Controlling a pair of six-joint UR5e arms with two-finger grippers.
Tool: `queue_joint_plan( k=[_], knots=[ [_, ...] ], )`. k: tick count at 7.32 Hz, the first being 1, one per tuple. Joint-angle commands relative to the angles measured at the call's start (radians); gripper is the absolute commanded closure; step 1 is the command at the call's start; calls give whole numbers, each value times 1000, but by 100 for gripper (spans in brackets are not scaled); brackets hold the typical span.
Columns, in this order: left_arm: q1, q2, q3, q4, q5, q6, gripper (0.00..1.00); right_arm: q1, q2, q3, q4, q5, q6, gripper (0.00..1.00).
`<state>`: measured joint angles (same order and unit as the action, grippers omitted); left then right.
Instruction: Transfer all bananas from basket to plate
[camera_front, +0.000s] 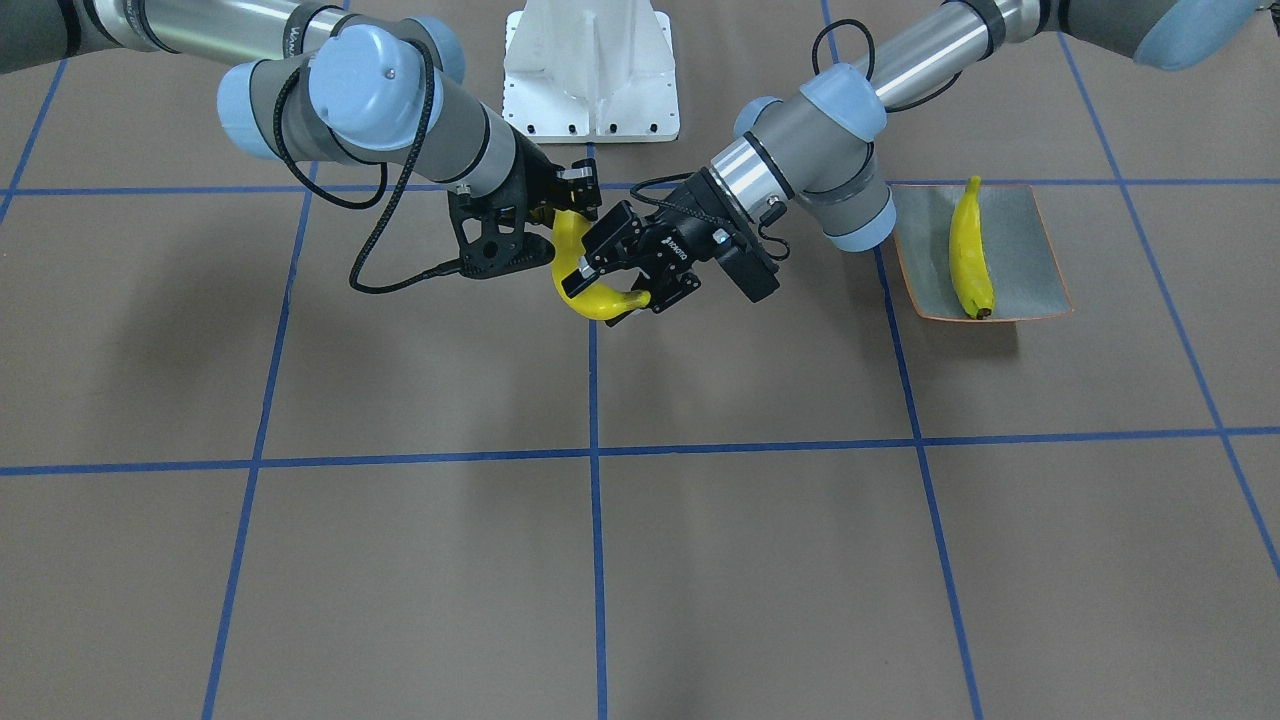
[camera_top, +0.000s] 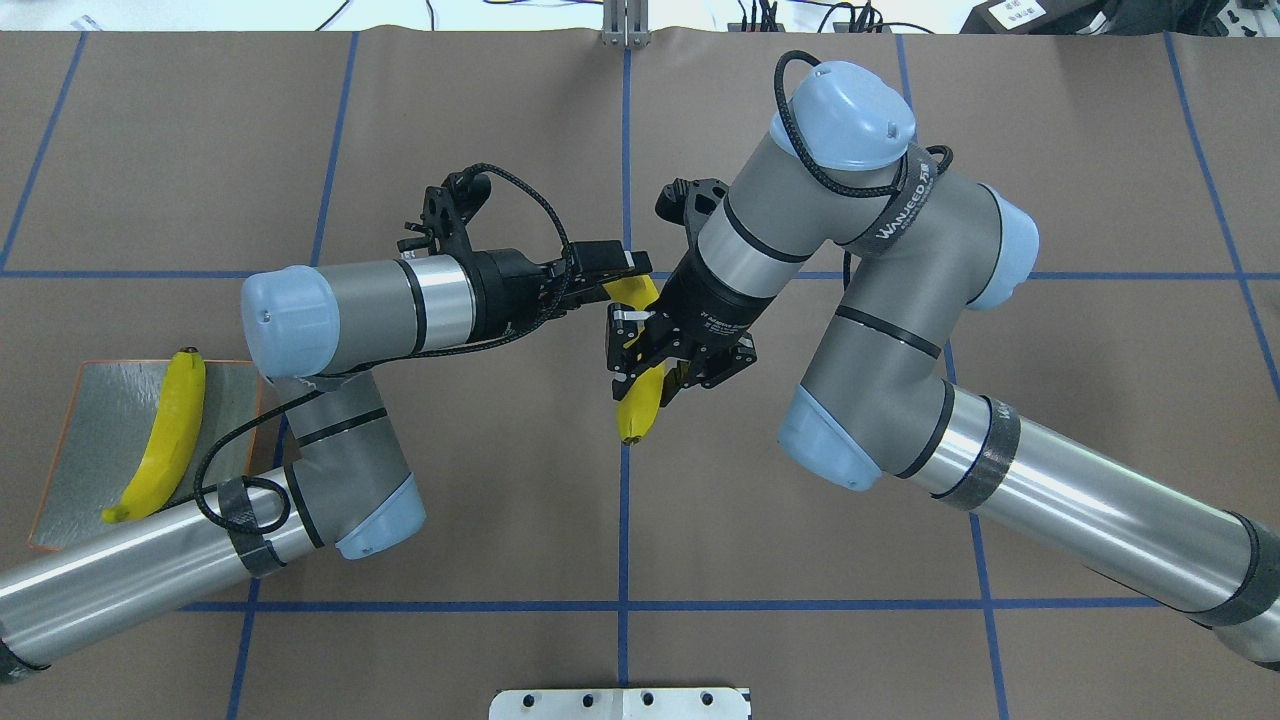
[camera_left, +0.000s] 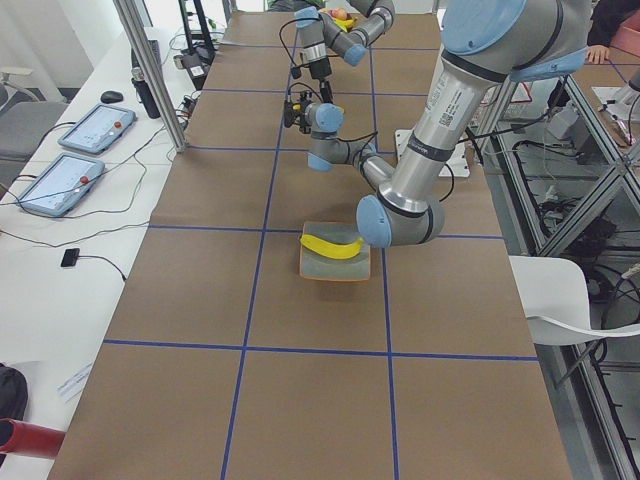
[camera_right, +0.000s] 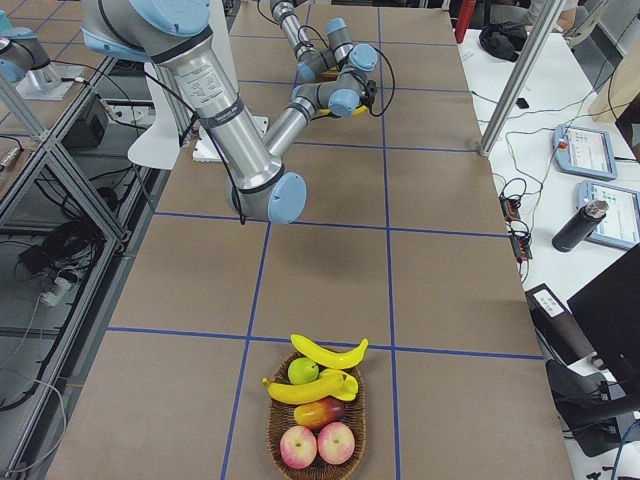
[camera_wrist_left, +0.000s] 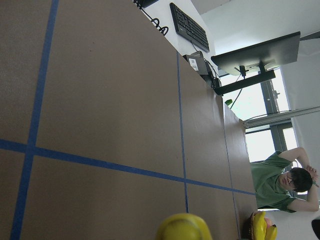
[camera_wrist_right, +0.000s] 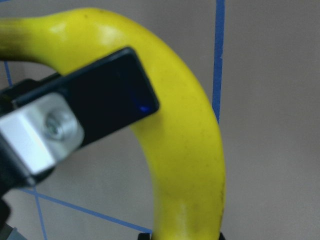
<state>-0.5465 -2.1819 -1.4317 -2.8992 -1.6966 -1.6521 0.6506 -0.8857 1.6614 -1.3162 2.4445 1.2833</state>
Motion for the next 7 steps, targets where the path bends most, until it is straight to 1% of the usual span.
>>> queue_joint_plan(
  k=[1,2,4,6,7],
  knots=[
    [0,-1,0,1,0,-5,42,-9,-2,-2,5,-18,4,100],
    [0,-1,0,2,0,-8,44,-12,-2,-2,5,-21,4,100],
    [3,-1,0,5,0,-8,54,-12,-2,-2,5,-21,4,100],
    [3,-1,-1,5,0,-8,59,-11,-2,-2,5,-21,4,100],
    [3,-1,-1,5,0,-8,75,-12,-2,0,5,-19,4,100]
  ],
)
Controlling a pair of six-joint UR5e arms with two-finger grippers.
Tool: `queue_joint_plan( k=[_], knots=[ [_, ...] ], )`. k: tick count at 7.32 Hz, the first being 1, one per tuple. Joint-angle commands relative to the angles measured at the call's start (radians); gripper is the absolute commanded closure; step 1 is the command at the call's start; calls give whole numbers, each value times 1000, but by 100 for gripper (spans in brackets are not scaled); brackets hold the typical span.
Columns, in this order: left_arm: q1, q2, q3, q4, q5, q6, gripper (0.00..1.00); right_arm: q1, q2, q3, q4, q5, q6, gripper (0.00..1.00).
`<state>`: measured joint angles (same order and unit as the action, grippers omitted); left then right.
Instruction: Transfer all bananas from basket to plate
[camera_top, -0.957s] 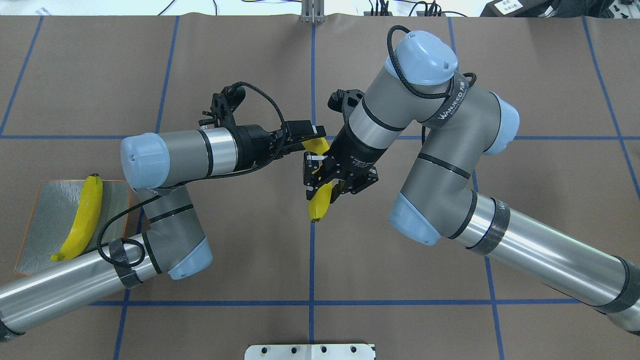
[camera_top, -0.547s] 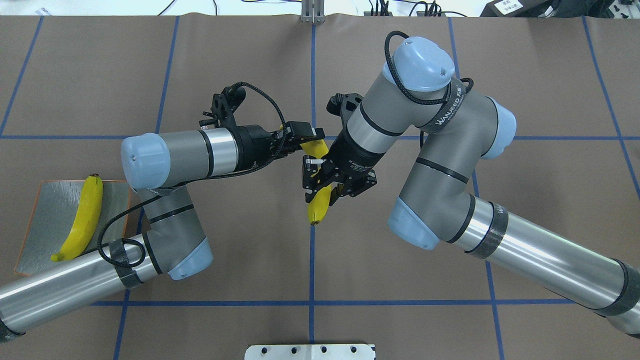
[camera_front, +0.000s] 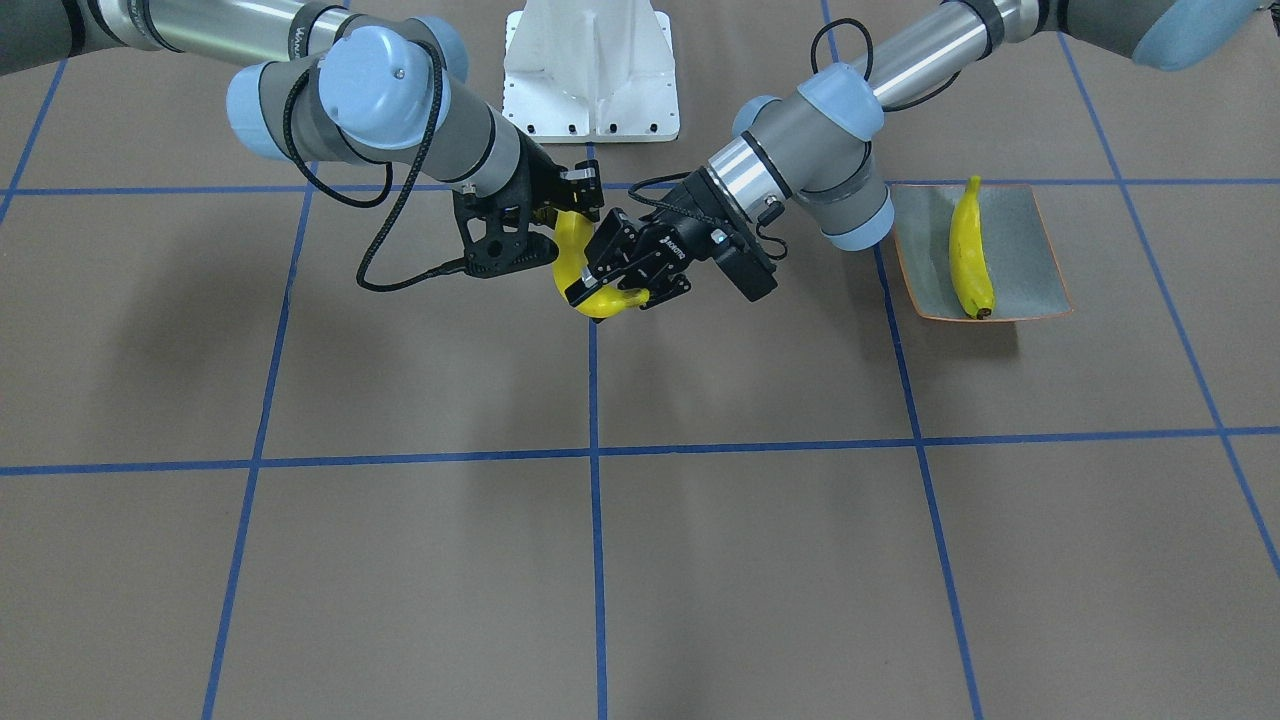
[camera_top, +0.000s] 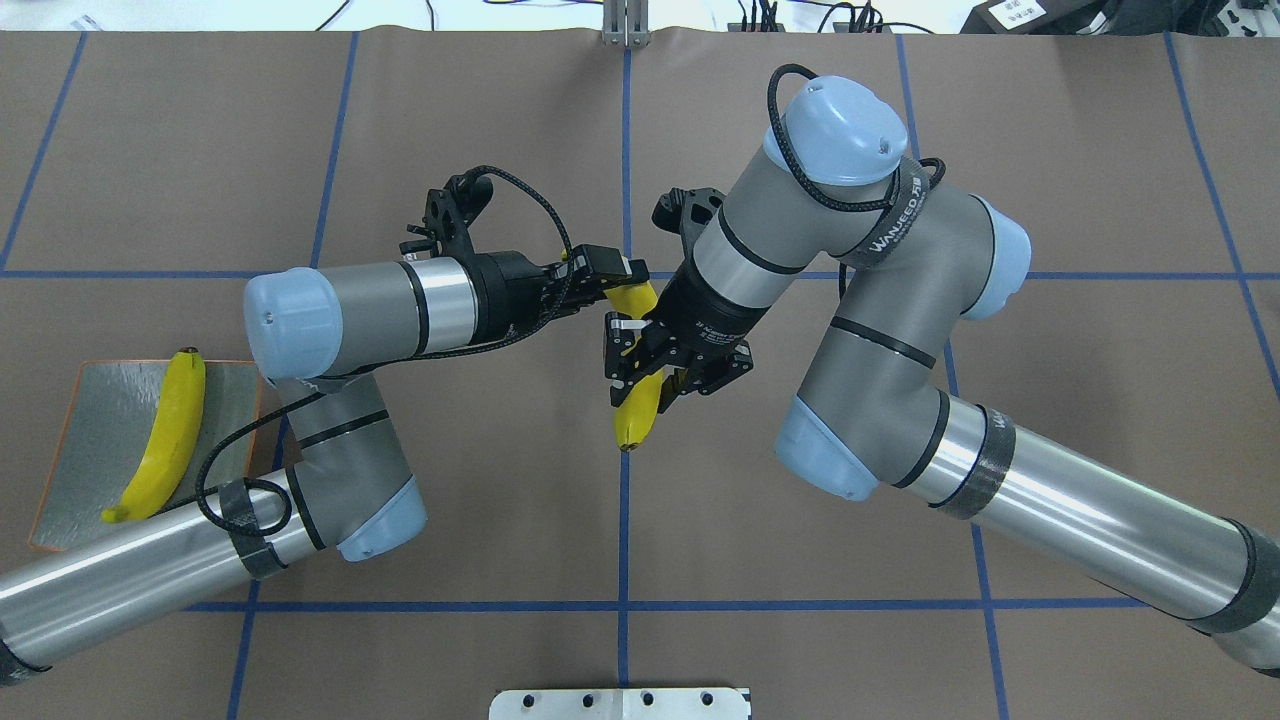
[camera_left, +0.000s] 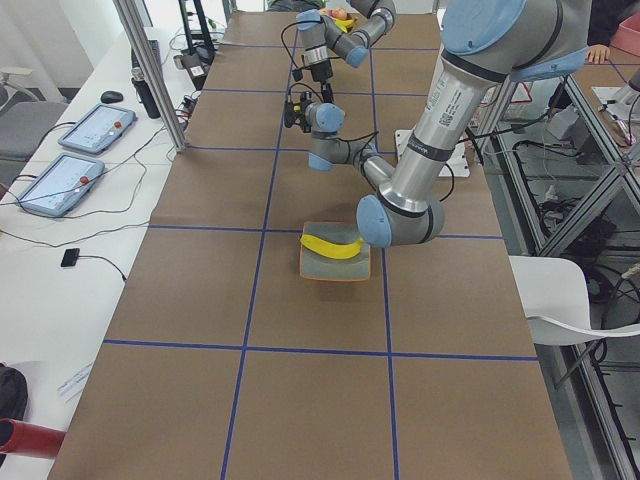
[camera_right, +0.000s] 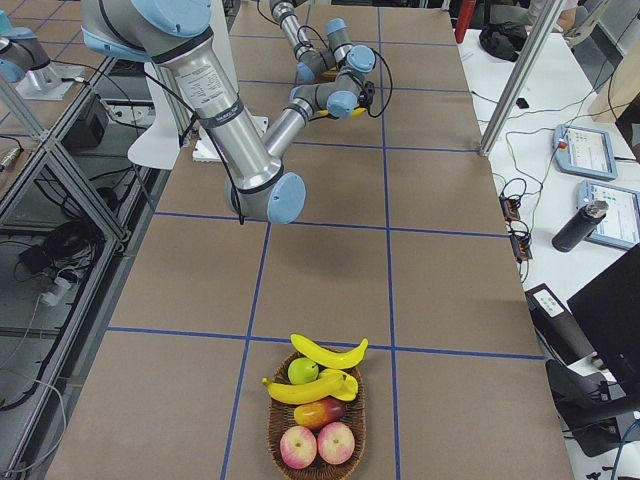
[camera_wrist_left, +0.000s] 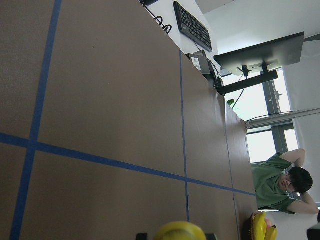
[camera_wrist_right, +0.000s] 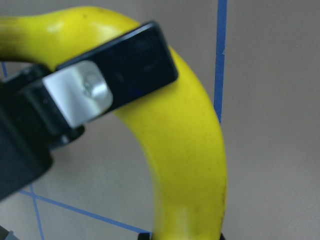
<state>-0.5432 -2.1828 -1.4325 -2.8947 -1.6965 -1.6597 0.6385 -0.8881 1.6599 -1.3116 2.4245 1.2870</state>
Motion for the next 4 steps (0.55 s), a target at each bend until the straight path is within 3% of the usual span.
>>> queue_joint_plan(
  k=[1,2,3,4],
  knots=[
    [0,0,0,2,0,-2,100,1,-2,1,0,1,0,100],
    [2,0,0,5,0,-3,100,1,-3,1,0,1,0,100],
    [2,0,0,6,0,-15,100,1,-3,1,0,1,3,16],
    [2,2,-2,6,0,-23,100,1,-2,1,0,1,5,0]
  ],
)
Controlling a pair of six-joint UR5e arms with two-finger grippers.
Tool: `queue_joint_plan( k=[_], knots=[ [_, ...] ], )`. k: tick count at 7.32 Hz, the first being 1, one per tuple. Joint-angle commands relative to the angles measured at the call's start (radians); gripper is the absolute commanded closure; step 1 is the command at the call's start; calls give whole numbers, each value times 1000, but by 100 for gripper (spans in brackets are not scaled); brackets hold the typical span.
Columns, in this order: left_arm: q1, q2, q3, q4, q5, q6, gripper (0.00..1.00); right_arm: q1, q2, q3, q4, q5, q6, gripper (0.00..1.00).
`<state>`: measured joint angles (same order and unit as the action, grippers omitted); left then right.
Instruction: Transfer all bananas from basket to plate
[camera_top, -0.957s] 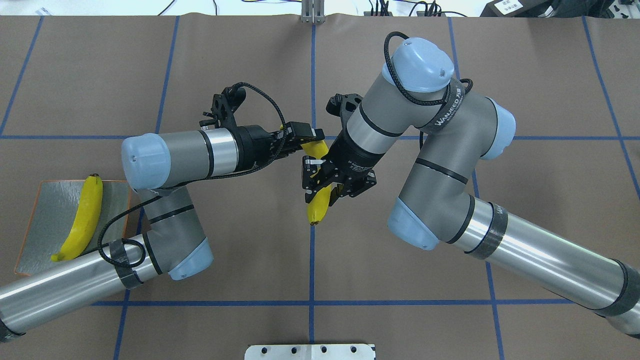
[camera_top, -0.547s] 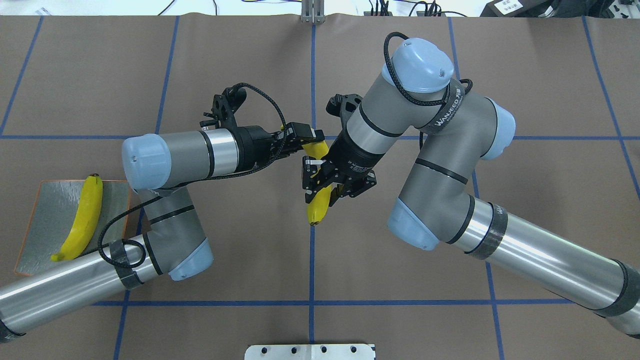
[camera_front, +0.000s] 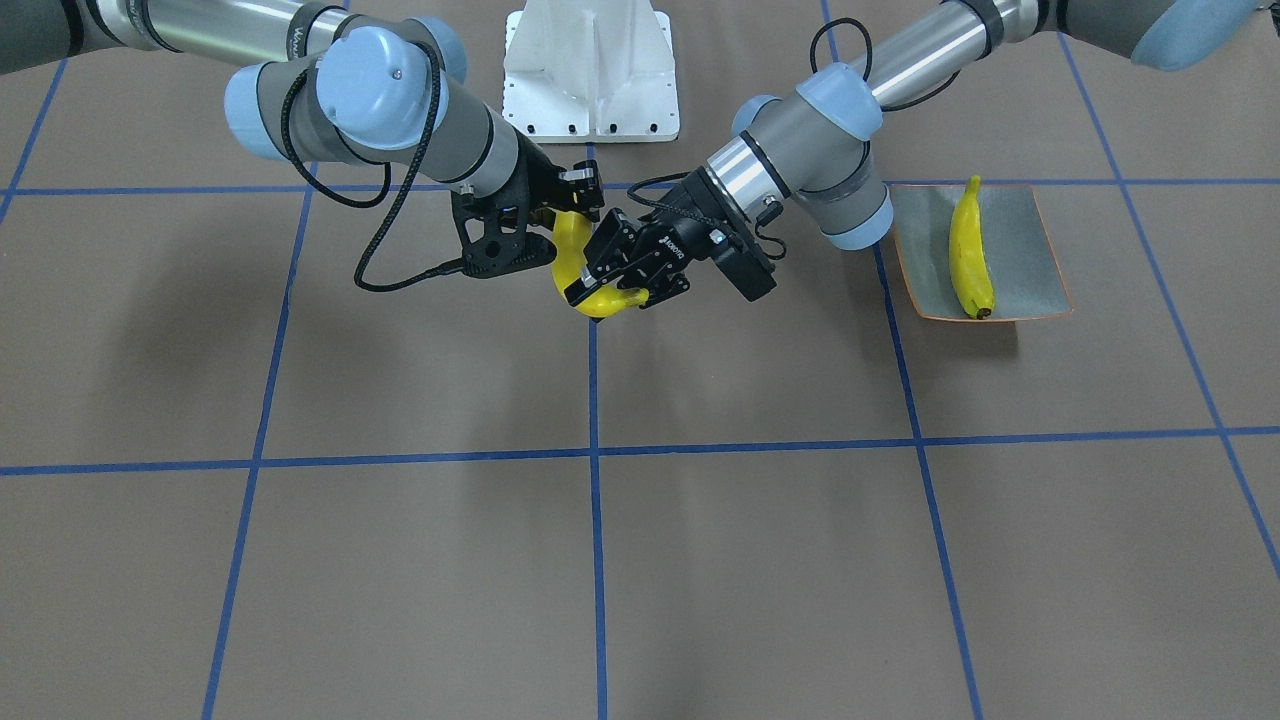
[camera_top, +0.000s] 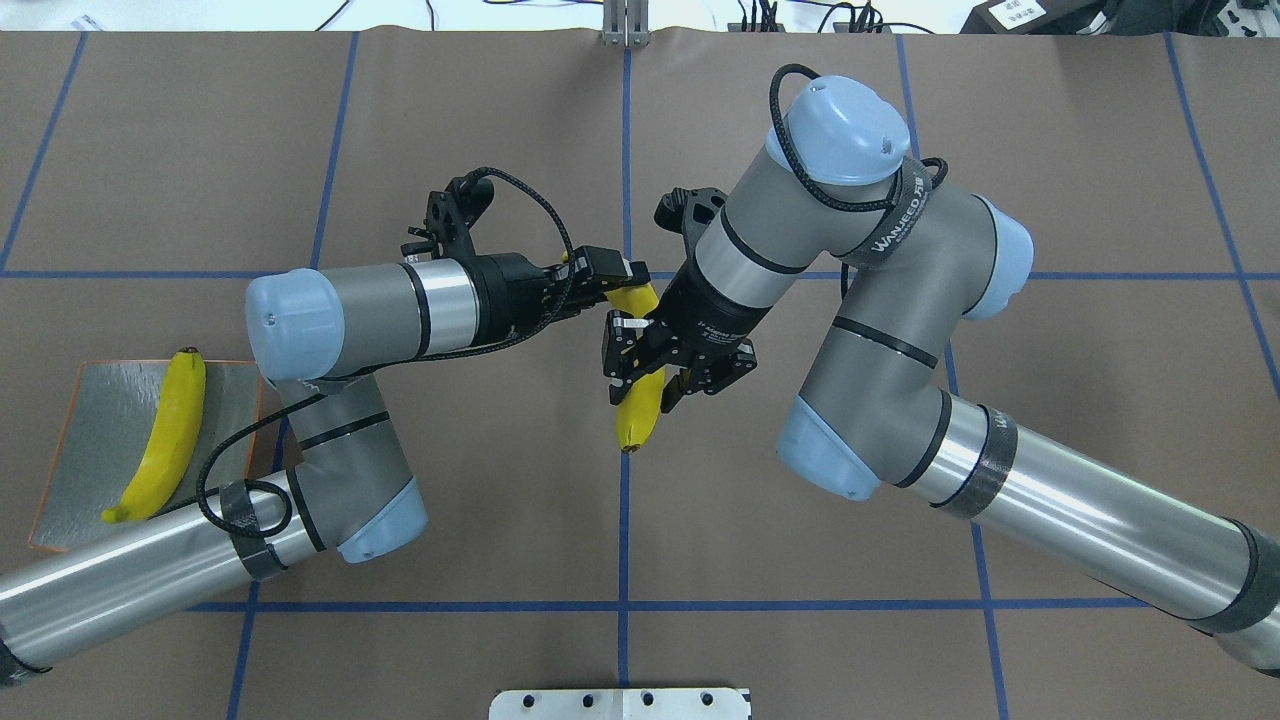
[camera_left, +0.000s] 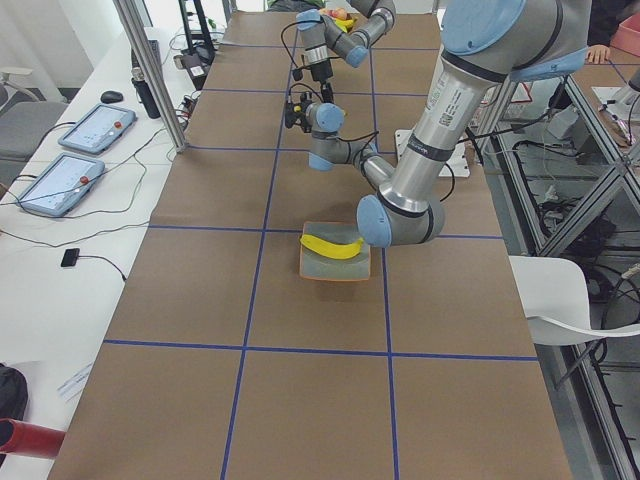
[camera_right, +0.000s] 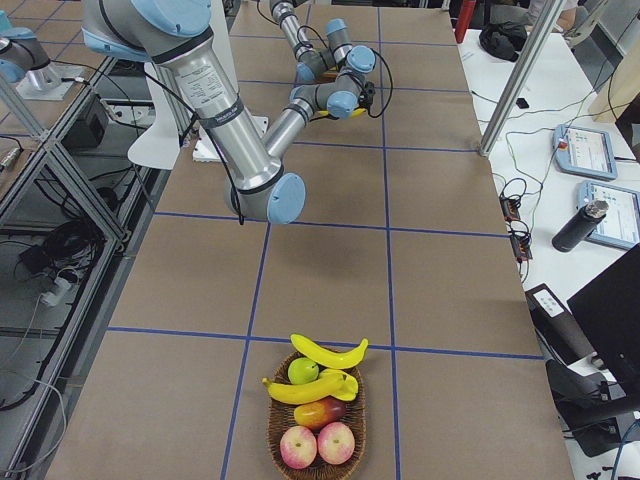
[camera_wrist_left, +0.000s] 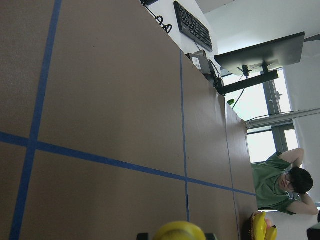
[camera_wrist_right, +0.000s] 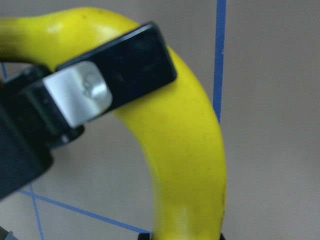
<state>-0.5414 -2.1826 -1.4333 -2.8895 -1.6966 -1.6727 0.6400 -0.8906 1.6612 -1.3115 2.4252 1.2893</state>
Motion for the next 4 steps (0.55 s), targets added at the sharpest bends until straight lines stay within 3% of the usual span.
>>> queue_joint_plan(
  k=[1,4],
  knots=[
    [-2,1,-2,1,0,-12,100,1,-1,2,0,0,2,0],
    [-6,7,-4,16,-5,-12,100,48,-5,17,0,6,5,0]
  ],
)
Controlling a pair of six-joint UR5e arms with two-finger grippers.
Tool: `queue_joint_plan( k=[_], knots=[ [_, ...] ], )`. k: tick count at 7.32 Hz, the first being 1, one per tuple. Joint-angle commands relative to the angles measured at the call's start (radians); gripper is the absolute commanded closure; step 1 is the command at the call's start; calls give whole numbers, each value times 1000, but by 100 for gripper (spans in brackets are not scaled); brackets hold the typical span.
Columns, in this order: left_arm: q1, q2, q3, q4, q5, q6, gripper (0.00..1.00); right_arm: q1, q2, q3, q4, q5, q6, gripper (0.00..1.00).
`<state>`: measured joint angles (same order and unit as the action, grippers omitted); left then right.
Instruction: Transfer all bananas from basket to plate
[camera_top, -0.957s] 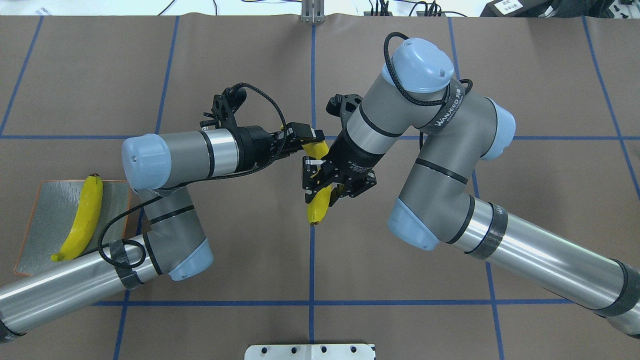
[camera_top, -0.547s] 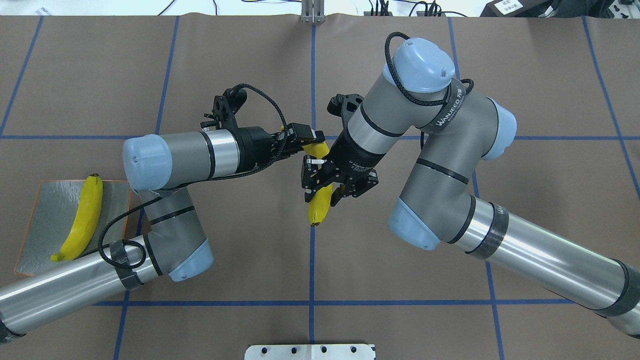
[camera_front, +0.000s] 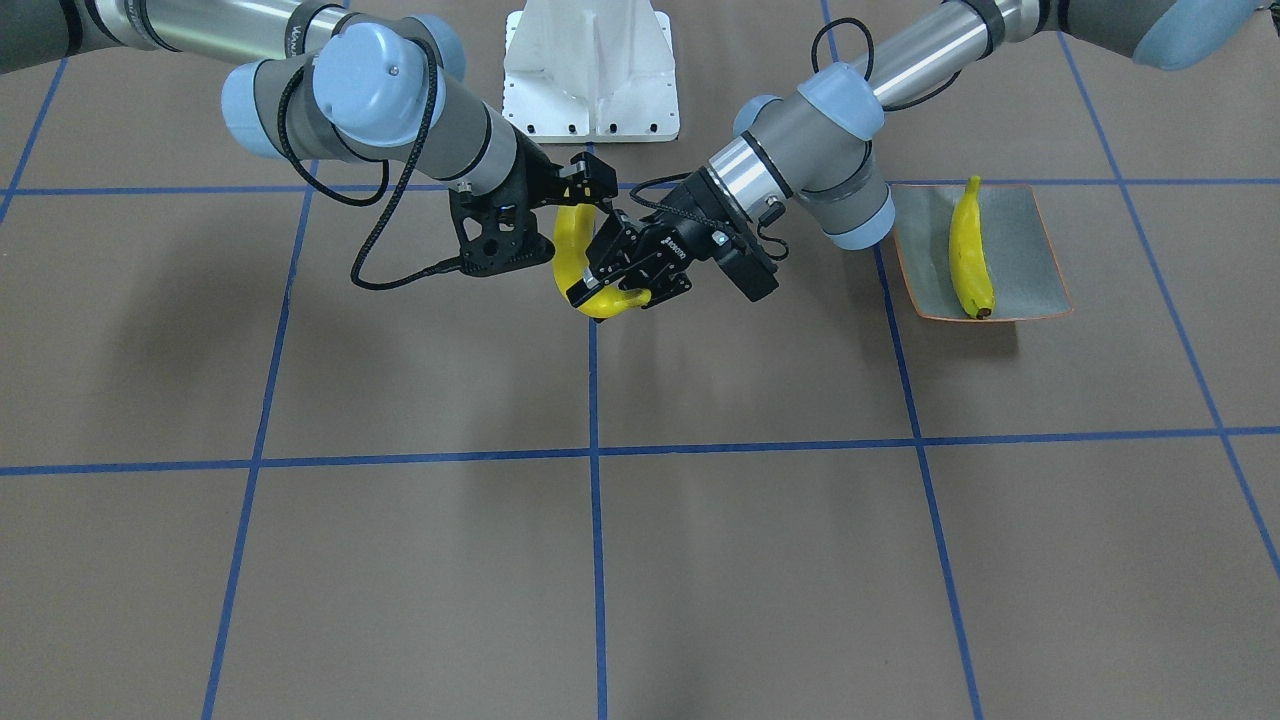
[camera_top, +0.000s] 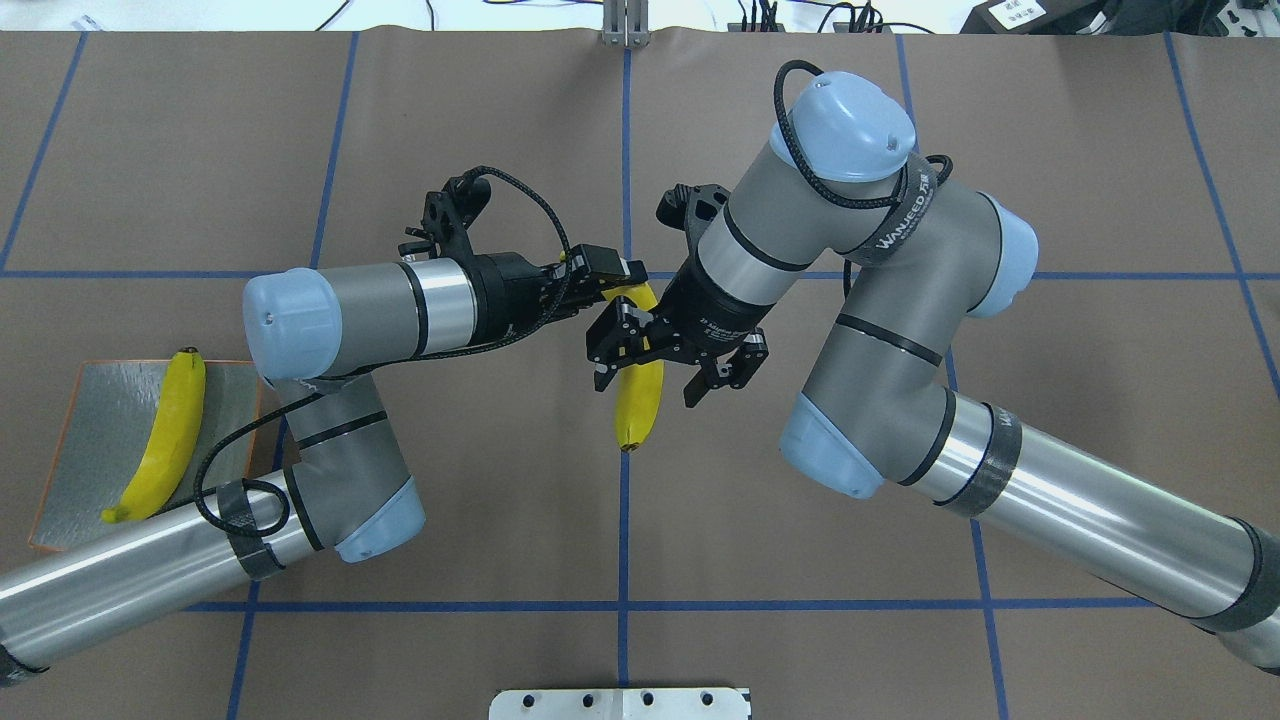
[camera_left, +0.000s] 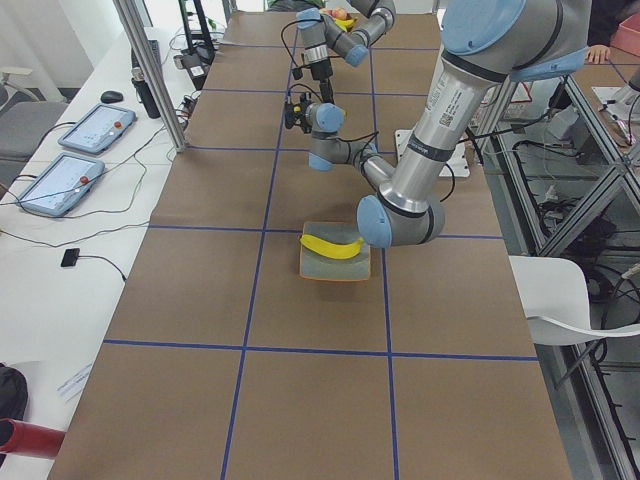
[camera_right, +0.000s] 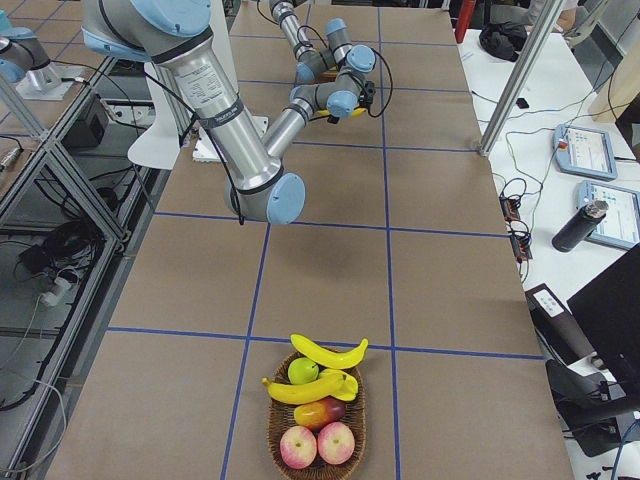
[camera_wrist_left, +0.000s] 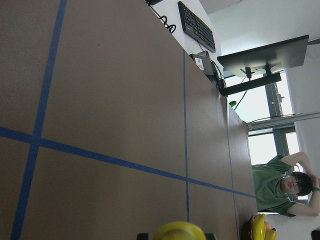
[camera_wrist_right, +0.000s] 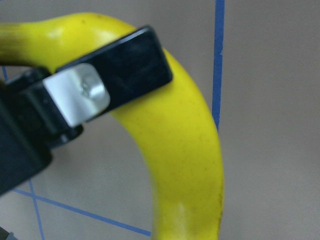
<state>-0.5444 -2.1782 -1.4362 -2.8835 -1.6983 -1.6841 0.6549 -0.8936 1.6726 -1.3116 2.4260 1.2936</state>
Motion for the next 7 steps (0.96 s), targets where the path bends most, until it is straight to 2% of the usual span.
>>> queue_joint_plan(
  k=[1,2,3,5,7],
  knots=[
    [-12,6,-10,53,-7,1,100,90,-22,15,-3,24,-2,0],
    [-28,6,-29,109,-11,1,100,135,-48,36,-5,39,-14,0],
    [-63,12,-80,219,-20,7,100,191,-67,56,-6,71,-16,0],
    [-206,52,-250,578,-204,97,100,293,-143,91,-8,85,-17,0],
    [-300,203,-428,833,-286,350,100,368,-188,91,-11,52,-29,0]
  ],
)
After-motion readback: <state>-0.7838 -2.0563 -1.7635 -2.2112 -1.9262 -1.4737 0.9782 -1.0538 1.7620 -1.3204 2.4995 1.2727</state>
